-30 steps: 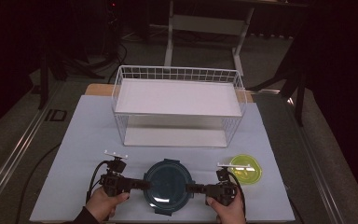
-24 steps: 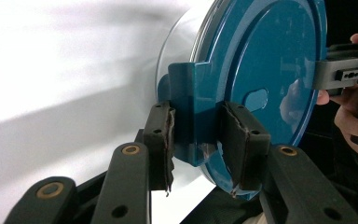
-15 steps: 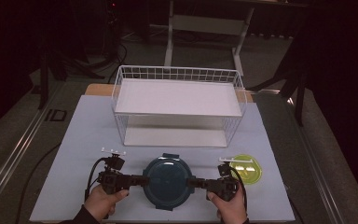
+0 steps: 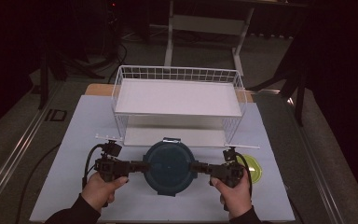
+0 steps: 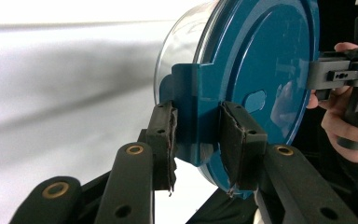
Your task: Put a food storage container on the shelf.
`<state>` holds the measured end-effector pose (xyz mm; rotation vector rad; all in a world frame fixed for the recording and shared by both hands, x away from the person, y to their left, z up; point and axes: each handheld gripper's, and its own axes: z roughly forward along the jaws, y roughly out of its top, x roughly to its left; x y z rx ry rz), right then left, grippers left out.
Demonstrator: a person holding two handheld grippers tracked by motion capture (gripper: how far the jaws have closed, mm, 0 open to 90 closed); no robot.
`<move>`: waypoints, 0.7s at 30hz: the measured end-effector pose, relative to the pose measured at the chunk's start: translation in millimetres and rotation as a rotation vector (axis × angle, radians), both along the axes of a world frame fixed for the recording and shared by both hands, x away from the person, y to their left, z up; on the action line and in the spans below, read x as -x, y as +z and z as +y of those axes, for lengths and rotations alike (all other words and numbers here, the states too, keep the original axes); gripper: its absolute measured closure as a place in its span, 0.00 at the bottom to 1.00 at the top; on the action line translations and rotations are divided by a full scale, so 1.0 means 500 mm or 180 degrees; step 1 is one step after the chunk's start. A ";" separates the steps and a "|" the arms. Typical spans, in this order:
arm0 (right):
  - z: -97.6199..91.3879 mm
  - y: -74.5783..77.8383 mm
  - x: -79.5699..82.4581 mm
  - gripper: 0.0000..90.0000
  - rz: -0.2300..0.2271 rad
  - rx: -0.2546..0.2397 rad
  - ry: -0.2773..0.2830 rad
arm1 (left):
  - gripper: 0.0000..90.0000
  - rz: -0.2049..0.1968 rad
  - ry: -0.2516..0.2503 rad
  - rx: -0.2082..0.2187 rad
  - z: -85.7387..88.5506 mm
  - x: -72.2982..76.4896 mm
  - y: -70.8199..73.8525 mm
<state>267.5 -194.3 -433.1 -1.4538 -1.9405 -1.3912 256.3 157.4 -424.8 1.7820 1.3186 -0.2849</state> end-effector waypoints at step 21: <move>-0.021 0.151 -0.076 0.63 -0.0399 -0.0110 -0.0130 | 0.74 -0.0364 0.0038 0.0066 -0.018 -0.081 0.148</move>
